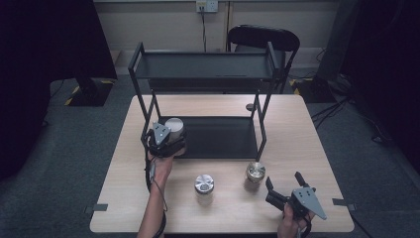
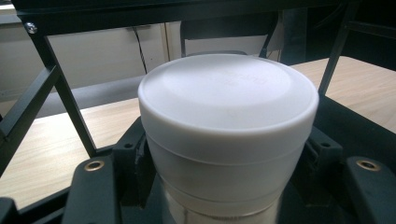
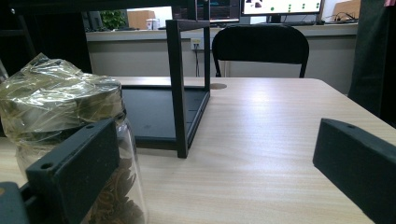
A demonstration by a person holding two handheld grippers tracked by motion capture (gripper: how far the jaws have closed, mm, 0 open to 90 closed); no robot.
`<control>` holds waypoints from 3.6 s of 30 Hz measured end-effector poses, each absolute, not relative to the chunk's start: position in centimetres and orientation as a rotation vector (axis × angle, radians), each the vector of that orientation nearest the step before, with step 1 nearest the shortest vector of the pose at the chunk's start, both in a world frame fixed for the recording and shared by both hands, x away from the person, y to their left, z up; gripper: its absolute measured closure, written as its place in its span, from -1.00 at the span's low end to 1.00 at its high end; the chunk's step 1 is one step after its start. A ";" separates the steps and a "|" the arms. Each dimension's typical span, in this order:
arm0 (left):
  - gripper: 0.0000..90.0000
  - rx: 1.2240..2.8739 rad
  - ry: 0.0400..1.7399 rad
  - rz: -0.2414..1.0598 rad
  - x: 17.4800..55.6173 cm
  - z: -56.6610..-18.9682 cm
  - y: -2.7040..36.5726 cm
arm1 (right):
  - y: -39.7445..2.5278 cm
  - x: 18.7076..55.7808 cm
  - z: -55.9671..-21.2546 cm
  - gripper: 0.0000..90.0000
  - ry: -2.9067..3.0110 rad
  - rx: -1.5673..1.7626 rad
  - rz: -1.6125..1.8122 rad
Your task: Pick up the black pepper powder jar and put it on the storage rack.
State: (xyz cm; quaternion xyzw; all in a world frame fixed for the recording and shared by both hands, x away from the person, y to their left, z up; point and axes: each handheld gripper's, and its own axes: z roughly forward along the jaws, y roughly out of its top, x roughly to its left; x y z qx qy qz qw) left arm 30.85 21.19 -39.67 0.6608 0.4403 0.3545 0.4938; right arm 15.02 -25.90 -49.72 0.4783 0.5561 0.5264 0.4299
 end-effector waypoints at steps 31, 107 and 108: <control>-0.24 1.618 1.109 0.827 32.3 -41.3 21.2 | -25.9 15.0 -49.7 -1.00 1.388 1.193 1.312; -1.00 1.420 1.011 0.921 27.1 -40.5 21.3 | -25.9 15.0 -49.8 -1.00 1.382 1.196 1.319; -1.00 1.409 1.009 0.918 26.8 -40.6 21.4 | -25.9 15.0 -49.8 -1.00 1.381 1.196 1.319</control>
